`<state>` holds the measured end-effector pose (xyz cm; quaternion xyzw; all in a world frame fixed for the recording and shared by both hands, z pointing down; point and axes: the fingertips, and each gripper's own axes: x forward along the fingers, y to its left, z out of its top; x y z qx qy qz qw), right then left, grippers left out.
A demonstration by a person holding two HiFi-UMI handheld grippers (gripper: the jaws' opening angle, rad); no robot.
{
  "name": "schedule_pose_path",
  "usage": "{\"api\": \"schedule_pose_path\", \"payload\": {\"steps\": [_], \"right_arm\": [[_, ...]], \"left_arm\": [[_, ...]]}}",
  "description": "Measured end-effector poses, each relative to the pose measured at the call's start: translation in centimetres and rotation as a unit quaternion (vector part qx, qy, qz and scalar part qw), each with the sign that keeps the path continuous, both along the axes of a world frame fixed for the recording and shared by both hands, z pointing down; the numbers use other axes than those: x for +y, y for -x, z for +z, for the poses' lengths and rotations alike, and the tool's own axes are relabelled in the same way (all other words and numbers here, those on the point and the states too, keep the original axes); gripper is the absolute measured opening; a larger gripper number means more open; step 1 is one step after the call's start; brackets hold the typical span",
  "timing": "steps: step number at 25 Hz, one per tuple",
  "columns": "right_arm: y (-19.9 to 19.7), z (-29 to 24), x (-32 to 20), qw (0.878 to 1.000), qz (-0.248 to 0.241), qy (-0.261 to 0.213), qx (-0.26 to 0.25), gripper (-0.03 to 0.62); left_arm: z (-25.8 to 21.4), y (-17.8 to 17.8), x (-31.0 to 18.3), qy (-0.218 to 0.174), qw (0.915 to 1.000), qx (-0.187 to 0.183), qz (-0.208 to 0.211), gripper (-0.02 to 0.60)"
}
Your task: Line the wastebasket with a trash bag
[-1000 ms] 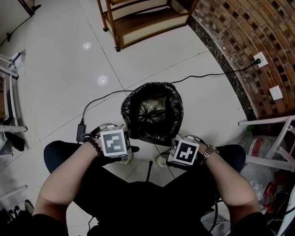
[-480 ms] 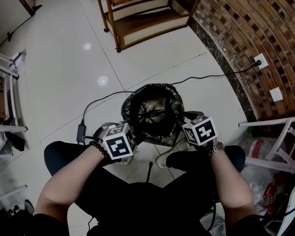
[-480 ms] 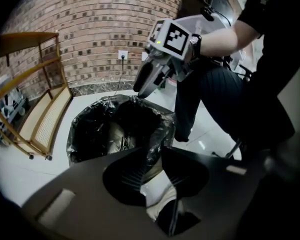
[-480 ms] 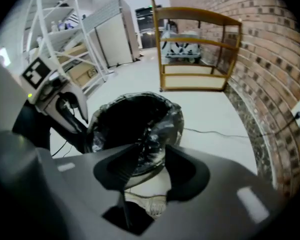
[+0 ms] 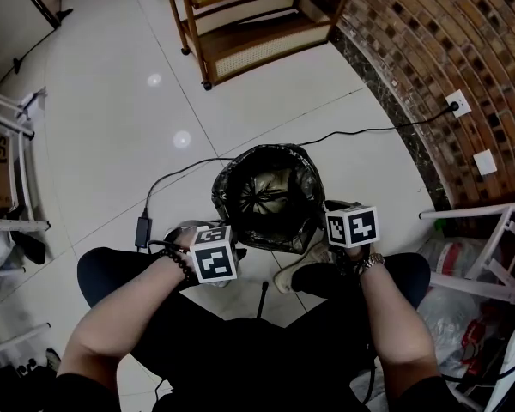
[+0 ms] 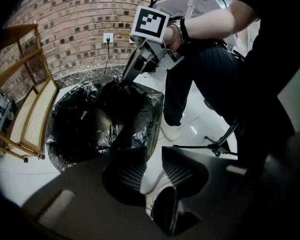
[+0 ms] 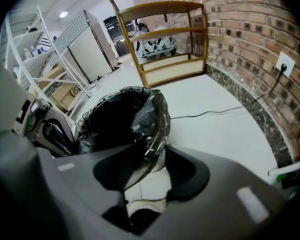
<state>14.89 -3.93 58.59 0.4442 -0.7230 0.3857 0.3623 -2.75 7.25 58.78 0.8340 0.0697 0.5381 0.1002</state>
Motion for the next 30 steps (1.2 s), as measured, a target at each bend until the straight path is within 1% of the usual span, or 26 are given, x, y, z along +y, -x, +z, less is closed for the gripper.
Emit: {"api": "schedule_pose_path", "payload": {"steps": [2, 4, 7, 9, 11, 13, 15, 18, 20, 22, 25, 28, 30], "right_arm": [[-0.1, 0.0, 0.0, 1.0, 0.011, 0.003, -0.015, 0.169], [-0.6, -0.6, -0.2, 0.999, 0.021, -0.001, -0.025, 0.169], [-1.5, -3.2, -1.0, 0.999, 0.023, -0.036, -0.024, 0.169], [-1.6, -5.6, -2.0, 0.997, 0.012, -0.068, -0.019, 0.169], [-1.1, -7.8, -2.8, 0.995, -0.004, -0.095, -0.017, 0.169], [0.2, -9.5, -3.4, 0.993, -0.027, -0.114, -0.02, 0.169], [2.5, -10.6, -3.9, 0.99, -0.056, -0.122, -0.032, 0.169], [6.9, -10.5, -4.6, 0.988, -0.092, -0.107, -0.063, 0.167], [9.3, -9.4, -5.2, 0.988, -0.097, -0.087, -0.078, 0.111], [11.3, -7.5, -5.9, 0.991, -0.088, -0.061, -0.086, 0.066], [13.4, -4.1, -6.8, 0.994, -0.053, -0.013, -0.095, 0.002], [14.0, -0.7, -7.3, 0.996, -0.022, 0.025, -0.085, 0.002], [13.9, 0.7, -7.4, 0.997, -0.016, 0.034, -0.071, 0.002]], "left_arm": [[-0.1, 0.0, 0.1, 0.007, 1.0, 0.003, -0.002, 0.101], [-0.7, 0.0, 0.4, 0.024, 0.9996, 0.01, -0.006, 0.101], [-3.0, 0.2, 0.2, 0.057, 0.9977, 0.031, -0.023, 0.1], [-5.0, 0.5, -0.9, 0.07, 0.9952, 0.053, -0.044, 0.1], [-6.6, 0.4, -1.9, 0.083, 0.9906, 0.083, -0.07, 0.1], [-7.3, 0.4, -3.1, 0.083, 0.9866, 0.107, -0.092, 0.1], [-7.8, 0.5, -4.5, 0.073, 0.9834, 0.122, -0.113, 0.101], [-8.5, 0.9, -6.9, 0.05, 0.9773, 0.139, -0.151, 0.1], [-9.2, 1.0, -9.1, 0.026, 0.9713, 0.153, -0.18, 0.1], [-10.1, 1.1, -11.7, -0.007, 0.966, 0.16, -0.203, 0.1], [-11.6, 1.2, -15.2, -0.057, 0.9601, 0.163, -0.22, 0.079], [-12.8, 1.1, -17.8, -0.091, 0.9538, 0.176, -0.225, 0.067], [-12.7, 1.3, -18.8, -0.094, 0.9502, 0.181, -0.236, 0.054]]}}
